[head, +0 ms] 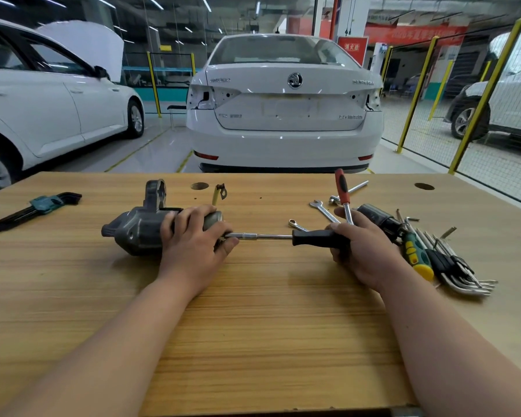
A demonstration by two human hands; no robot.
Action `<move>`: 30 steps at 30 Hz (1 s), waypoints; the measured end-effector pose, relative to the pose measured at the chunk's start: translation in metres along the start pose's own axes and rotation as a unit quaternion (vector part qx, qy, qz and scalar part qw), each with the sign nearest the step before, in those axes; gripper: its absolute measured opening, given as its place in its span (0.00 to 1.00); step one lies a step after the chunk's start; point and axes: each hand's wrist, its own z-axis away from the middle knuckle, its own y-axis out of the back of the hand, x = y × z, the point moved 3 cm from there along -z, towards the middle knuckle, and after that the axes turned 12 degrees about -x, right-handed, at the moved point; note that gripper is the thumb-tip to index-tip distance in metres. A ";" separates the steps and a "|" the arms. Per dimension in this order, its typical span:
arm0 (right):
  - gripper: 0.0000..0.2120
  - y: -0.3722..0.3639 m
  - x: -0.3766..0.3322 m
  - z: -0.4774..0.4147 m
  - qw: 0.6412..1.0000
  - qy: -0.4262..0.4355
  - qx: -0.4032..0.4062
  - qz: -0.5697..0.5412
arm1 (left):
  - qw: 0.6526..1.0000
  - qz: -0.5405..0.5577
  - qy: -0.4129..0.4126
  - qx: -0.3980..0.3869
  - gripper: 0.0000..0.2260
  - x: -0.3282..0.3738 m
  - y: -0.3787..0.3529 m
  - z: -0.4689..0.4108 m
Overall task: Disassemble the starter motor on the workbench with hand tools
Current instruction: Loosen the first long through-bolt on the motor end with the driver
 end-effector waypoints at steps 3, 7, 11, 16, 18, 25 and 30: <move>0.04 0.002 0.001 -0.001 0.994 -0.007 0.045 0.096 | 1.000 0.009 -0.005 0.008 0.11 0.001 0.000 0.000; 0.05 0.004 0.005 -0.004 0.993 -0.030 0.055 0.096 | 0.999 0.025 -0.012 0.024 0.09 0.000 0.000 0.001; 0.05 0.003 0.003 -0.003 0.999 -0.015 0.030 0.030 | 0.999 0.032 -0.017 0.024 0.08 0.000 0.001 0.002; 0.12 0.004 0.002 -0.001 1.000 -0.003 0.004 0.020 | 1.000 0.006 -0.002 -0.002 0.14 0.000 0.000 0.000; 0.14 0.004 0.000 -0.001 1.000 0.004 0.002 0.012 | 1.000 -0.005 -0.004 -0.011 0.17 -0.001 -0.001 -0.001; 0.10 0.001 -0.001 0.000 1.000 0.005 0.011 0.002 | 1.000 0.009 -0.013 0.009 0.14 -0.001 0.000 -0.001; 0.07 0.001 0.001 0.000 0.998 -0.032 0.034 -0.041 | 0.999 0.035 -0.024 0.022 0.08 -0.001 0.001 0.000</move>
